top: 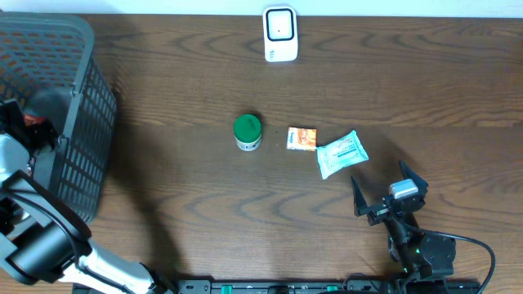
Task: Scan the item barcode
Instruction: 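Reach the left gripper into the basket and grasp the red Top bar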
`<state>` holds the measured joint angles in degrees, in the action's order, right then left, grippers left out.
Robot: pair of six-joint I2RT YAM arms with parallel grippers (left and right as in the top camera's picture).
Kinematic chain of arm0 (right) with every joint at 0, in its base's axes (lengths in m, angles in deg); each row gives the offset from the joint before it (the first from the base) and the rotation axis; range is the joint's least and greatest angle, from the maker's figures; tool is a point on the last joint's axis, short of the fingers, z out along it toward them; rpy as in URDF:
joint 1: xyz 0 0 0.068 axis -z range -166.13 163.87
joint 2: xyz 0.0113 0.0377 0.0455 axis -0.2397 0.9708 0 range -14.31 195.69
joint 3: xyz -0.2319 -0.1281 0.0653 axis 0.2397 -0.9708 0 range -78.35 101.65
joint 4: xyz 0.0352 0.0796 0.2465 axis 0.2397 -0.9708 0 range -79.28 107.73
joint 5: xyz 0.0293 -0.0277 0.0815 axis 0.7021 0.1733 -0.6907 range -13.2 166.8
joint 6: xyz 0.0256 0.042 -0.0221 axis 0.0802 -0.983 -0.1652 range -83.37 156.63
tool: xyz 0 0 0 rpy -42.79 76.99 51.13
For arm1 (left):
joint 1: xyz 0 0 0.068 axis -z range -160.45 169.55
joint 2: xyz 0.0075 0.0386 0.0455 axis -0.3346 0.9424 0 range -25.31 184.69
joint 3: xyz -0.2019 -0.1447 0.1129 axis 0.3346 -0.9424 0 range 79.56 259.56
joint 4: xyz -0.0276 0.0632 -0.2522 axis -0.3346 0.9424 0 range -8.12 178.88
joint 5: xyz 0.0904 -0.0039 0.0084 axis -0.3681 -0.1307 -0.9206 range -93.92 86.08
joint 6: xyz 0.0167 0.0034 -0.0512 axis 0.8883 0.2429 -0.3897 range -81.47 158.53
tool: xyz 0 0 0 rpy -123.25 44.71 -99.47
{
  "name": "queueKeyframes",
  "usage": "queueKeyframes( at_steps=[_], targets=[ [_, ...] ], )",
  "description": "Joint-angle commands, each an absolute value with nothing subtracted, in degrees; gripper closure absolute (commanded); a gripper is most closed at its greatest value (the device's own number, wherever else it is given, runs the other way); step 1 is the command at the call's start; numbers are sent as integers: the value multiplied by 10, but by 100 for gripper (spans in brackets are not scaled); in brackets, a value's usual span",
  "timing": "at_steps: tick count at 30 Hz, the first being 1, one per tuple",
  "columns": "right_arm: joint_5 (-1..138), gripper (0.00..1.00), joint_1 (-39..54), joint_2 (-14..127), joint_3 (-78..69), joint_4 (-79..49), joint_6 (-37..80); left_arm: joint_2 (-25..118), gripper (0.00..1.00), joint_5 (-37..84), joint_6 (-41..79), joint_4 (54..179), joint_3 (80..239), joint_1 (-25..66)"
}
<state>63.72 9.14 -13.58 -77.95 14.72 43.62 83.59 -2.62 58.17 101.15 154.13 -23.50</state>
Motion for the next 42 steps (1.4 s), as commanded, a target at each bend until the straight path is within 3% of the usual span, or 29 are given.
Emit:
queueKeyframes(
  at_steps=[1,13,16,17,18,19,22,24,29,36,42],
  targets=[
    [638,1,86,-138,-780,145,440,864,2,-31,593,1003,1540,-249],
    [638,1,86,-138,-780,145,440,916,2,-31,573,985,1536,-263],
    [638,1,86,-138,-780,145,440,924,21,-30,563,994,1535,-263],
    [638,1,86,-138,-780,145,440,925,35,-30,560,996,1534,-263],
    [638,1,86,-138,-780,145,440,925,58,-31,544,996,1532,-263],
    [638,1,86,-138,-780,145,440,925,66,-31,533,997,1532,-263],
    [638,1,86,-138,-780,145,440,925,75,-31,507,1002,1532,-263],
    [638,1,86,-138,-780,145,440,925,91,-31,491,1008,1532,-263],
    [638,1,86,-138,-780,145,440,918,93,-28,438,1017,1532,-261],
    [638,1,86,-137,-780,145,440,881,93,132,399,1008,1533,-228],
    [638,1,86,-137,-780,145,440,841,93,134,379,998,1533,-195]
  ],
)
